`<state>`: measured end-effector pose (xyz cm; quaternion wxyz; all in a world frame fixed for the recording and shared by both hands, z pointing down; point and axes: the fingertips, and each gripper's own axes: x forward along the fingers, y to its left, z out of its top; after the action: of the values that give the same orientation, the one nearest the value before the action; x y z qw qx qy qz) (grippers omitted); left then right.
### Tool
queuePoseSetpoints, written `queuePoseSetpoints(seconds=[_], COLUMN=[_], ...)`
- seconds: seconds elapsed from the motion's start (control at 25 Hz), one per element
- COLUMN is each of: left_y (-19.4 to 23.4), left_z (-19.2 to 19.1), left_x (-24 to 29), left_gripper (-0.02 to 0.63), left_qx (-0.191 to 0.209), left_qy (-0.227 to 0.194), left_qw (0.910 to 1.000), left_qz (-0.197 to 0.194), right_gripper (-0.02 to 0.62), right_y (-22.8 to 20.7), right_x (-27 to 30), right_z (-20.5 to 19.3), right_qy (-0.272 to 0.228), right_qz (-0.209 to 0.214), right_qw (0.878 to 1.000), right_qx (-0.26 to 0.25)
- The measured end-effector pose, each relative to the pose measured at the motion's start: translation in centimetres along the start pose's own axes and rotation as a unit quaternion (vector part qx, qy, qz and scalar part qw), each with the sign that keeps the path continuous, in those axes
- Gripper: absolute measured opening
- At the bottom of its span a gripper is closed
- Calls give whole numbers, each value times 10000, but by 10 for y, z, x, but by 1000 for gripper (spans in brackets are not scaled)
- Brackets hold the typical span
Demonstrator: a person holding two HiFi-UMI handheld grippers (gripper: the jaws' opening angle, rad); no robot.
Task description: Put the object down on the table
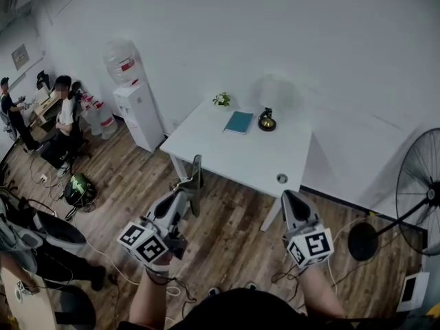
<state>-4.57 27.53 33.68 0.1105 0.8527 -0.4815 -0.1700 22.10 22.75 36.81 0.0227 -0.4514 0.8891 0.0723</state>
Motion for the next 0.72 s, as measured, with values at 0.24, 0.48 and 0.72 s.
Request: queuePoseSetpoints(seconds=[0.24,0.48,0.72], left_y=[-27,-29,-11], left_z=[-8,-21,-32], left_x=[14,12,14], left_gripper=[5,5,5], left_qx=[47,72,51], left_qy=[-141,-46,-7], left_qw=[9998,9983,9971], left_qz=[152,573,760], right_gripper=[6,6,6], right_y=[-29,-44,-45], right_x=[-5,4,22], right_z=[-6,-22,-43], right_qy=[-114,-106,6], right_qz=[226,493,596], right_qw=[9995,9976,9964], right_qx=[184,478,607])
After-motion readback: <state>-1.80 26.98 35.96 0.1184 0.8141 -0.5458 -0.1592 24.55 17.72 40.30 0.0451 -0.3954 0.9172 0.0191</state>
